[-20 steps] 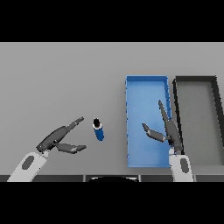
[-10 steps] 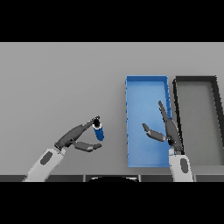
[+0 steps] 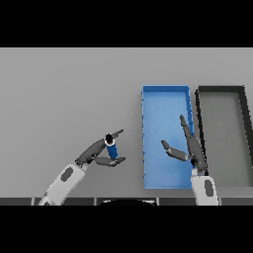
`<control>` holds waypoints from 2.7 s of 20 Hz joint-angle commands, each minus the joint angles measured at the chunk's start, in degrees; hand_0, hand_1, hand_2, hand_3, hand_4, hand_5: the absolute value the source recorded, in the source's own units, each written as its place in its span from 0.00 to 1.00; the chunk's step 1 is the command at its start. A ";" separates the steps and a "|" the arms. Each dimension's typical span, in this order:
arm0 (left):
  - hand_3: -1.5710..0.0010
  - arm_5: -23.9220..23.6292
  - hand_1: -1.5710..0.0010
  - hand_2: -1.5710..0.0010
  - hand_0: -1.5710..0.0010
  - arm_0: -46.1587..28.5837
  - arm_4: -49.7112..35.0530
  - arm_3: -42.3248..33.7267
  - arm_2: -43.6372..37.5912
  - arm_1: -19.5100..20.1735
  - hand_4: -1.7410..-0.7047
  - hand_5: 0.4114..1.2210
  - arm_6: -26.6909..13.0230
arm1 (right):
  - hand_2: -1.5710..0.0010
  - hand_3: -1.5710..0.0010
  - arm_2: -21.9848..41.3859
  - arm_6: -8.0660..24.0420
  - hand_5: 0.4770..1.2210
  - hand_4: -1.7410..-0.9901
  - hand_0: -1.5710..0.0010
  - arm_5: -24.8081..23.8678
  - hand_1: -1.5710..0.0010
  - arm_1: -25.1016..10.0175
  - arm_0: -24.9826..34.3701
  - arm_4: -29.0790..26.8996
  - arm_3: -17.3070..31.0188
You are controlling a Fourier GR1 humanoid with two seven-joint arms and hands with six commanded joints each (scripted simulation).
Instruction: Pick up the blue pipe and place it into the blue bin.
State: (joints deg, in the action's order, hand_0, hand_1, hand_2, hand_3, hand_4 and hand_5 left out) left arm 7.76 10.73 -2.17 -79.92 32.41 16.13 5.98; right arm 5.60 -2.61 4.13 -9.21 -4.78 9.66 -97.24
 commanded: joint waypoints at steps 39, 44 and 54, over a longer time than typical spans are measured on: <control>0.00 4.11 0.00 0.00 0.00 2.15 0.40 -10.50 -1.20 -11.35 0.26 1.00 -2.19 | 1.00 1.00 1.15 1.09 0.14 0.74 1.00 -5.11 1.00 0.91 -6.06 6.11 -5.43; 0.00 4.75 0.00 0.00 0.00 2.04 1.94 -10.23 -2.24 -12.05 0.26 1.00 -1.32 | 0.98 1.00 0.11 -3.99 0.14 0.76 1.00 -0.86 0.99 0.86 -5.73 -2.09 -9.90; 0.00 7.24 0.00 0.00 0.00 0.80 3.76 -12.30 -3.44 -12.67 0.26 1.00 -3.03 | 1.00 1.00 5.50 13.72 0.08 0.69 1.00 13.24 1.00 -10.88 4.35 -12.78 -23.44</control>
State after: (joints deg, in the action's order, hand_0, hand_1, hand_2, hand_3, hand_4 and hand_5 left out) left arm 15.12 11.54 1.65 -92.21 29.00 3.46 3.10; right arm 11.09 11.09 17.42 -20.07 -0.45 -3.07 -120.27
